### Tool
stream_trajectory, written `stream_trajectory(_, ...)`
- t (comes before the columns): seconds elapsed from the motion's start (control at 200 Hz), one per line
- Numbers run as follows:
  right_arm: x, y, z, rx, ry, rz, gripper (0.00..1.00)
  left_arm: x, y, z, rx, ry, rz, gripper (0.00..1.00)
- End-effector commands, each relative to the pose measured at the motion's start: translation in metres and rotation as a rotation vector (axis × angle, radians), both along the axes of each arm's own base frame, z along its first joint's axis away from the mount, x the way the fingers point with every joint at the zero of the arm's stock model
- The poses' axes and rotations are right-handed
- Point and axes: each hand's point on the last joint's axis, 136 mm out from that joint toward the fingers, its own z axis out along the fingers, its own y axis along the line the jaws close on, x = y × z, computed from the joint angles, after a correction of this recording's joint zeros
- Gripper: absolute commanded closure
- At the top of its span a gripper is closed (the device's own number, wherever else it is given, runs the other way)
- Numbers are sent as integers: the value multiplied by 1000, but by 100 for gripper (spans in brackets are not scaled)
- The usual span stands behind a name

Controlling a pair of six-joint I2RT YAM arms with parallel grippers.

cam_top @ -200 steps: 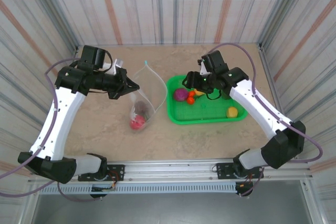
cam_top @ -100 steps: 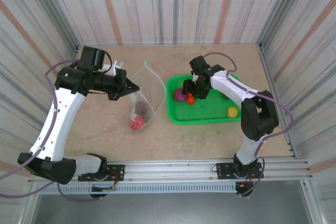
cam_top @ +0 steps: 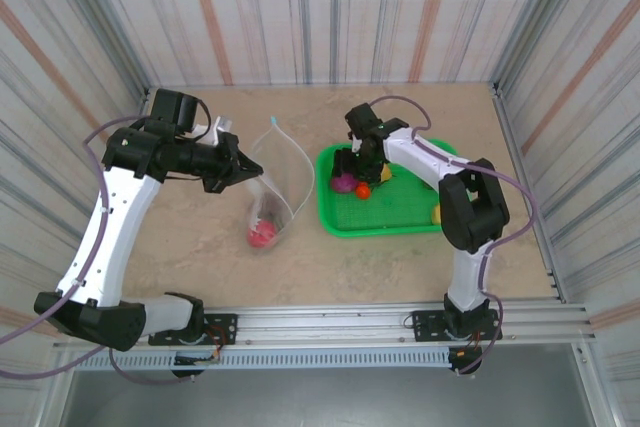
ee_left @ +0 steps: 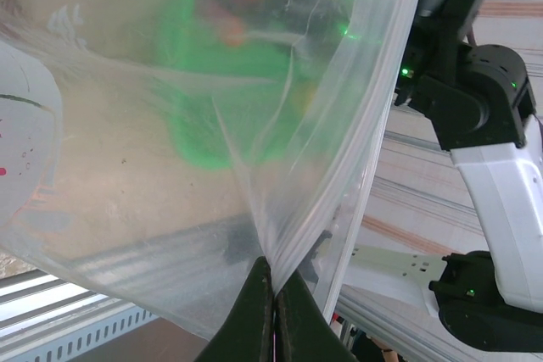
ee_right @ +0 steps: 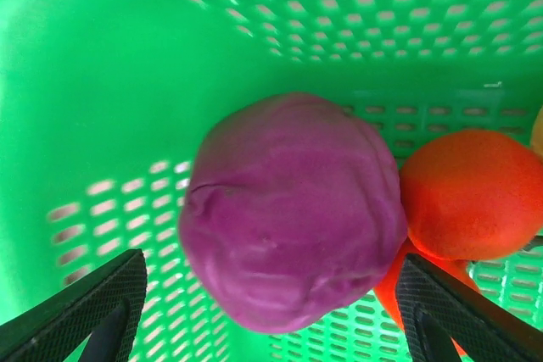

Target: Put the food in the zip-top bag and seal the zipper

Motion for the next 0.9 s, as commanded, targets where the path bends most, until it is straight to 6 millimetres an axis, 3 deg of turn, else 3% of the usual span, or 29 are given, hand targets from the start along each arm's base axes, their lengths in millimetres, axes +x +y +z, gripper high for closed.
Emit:
stream_trajectory(0.0,-2,-2,-8,-38,22,12,20,-6,1,0,-7,12,-28,100)
stream_trajectory(0.331,8,-6,-25,-80,33,12,16,-8,1,-3,-5,22,-28,100)
stream_trajectory(0.556,10,-1,-21,-63,13,45,27,-11,3,-3,5,23,-28,100)
stream_trajectory(0.721,5,-5,-2,-70,-31,52,31,-12,5,-4,17,24,-24,100)
stream_trajectory(0.892,-4,-12,32,-69,-105,46,31,-12,7,-3,33,20,-17,100)
